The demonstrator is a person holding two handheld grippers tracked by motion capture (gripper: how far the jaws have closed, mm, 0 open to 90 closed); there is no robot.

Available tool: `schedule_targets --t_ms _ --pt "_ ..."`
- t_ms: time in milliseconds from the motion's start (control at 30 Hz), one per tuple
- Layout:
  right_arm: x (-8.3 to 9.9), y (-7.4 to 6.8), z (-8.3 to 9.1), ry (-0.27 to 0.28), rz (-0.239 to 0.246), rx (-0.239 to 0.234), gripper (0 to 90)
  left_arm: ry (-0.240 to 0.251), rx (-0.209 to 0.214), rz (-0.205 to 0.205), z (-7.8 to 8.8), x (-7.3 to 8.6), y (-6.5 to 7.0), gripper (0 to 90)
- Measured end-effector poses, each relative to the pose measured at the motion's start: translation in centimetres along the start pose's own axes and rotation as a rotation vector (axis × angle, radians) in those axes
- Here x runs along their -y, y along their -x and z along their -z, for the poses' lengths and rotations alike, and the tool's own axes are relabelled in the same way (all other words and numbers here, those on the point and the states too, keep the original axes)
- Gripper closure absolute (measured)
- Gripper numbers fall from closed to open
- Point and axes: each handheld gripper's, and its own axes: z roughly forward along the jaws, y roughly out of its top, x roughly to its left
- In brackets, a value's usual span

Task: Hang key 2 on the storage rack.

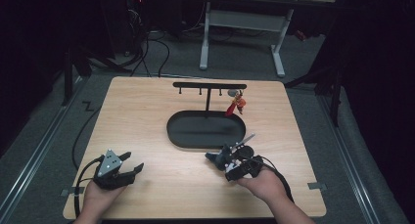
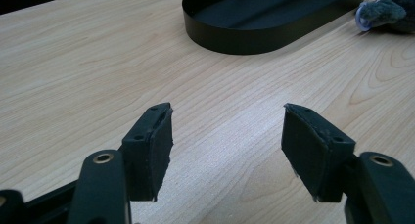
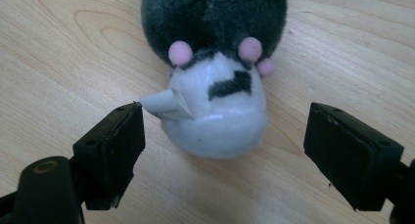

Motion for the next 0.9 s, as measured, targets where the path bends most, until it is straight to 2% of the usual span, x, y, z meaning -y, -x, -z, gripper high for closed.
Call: schedule_targets --t_ms 167,267,500,533,600,667,767,900 --pt "-0.4 -0.4 -1.1 -0.007 0.021 0.012 16.9 0.001 0.004 -0.001 0.0 -0.1 0.0 36.5" --pt "-0.4 -0.5 -1.6 -0.016 0.012 0.002 17.9 0.001 0.006 -0.001 -0.1 -0.1 0.0 36.5" --pt "-0.5 -0.5 -2.6 -0.03 0.011 0.01 26.5 -0.007 0.01 -0.004 -0.2 -0.1 0.0 36.5" --pt "-0.5 -0.5 -2.8 -0.035 0.009 0.016 30.6 -0.006 0.01 -0.006 -0.2 -0.1 0.1 36.5" --pt "-0.5 -0.5 -2.9 -0.033 0.01 0.012 32.5 -0.005 0.01 -0.006 -0.2 -0.1 0.1 36.5" --pt "-0.5 -0.6 -3.0 -0.027 0.018 0.013 41.7 -0.007 0.01 -0.005 -0.1 -0.1 0.1 36.6" --pt "-0.4 -0.7 -2.7 -0.021 0.013 0.018 46.2 -0.008 0.011 -0.006 -0.1 -0.1 0.1 36.6" --pt "-0.3 -0.6 -2.1 -0.011 0.015 0.004 47.5 -0.008 0.011 -0.005 -0.1 0.0 0.1 36.5"
